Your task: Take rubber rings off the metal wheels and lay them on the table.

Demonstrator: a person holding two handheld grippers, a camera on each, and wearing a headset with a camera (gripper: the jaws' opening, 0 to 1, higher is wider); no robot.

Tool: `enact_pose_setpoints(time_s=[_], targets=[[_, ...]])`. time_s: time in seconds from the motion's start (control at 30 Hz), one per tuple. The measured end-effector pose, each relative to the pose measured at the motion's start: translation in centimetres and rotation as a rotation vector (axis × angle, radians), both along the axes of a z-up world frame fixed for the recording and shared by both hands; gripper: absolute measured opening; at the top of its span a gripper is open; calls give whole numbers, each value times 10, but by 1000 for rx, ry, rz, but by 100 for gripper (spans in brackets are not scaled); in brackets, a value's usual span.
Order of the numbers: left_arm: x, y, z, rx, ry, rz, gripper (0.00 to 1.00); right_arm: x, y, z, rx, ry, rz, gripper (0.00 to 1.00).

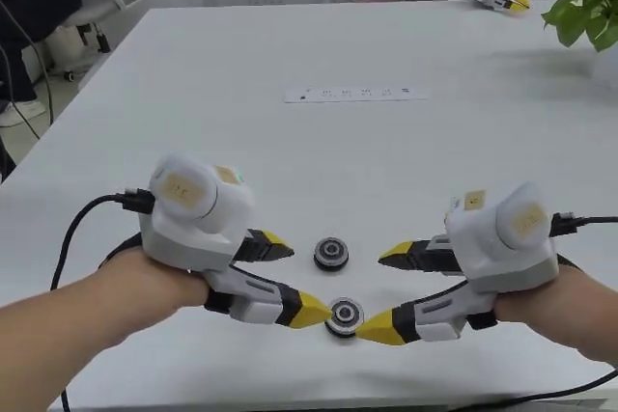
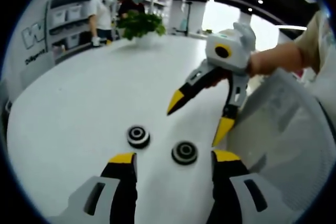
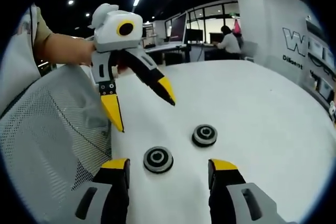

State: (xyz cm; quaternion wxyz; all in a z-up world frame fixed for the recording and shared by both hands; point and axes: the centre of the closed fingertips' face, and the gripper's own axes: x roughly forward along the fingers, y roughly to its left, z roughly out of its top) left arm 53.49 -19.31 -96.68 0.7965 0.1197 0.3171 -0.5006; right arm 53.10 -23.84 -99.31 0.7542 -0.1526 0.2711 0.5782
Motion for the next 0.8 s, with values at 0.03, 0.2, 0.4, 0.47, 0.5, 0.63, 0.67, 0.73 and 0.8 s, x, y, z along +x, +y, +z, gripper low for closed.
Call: enact_pose_setpoints(time_s=[0.03,0.2,0.4,0.47,0.5,0.63,0.67,0.73,0.8], targets=[[0,-1,-2,2,2,-6,56,0,0,-1,-3,-4,6,57],[-3,-9,-8,0,17,-23,52,-2,3,-5,-11,-2,28,52],[-5,-14,-16,8,33,-41,48,-3,4,-9,-21,1,48,47],[-6,-16,-17,8,33,-47,46,-4,4,-11,-26,4,55,45],[-6,-17,-19,9,36,-51,46,-4,4,-12,-27,5,58,44],[-10,-21,-23,13,43,-70,42,-6,5,-16,-33,13,66,44],[-11,-22,-23,15,41,-77,41,-6,5,-16,-33,13,66,43],[-12,-24,-25,20,40,-89,39,-6,5,-17,-35,14,71,43],[-13,-25,-27,25,36,-101,38,-7,5,-19,-37,18,73,42]])
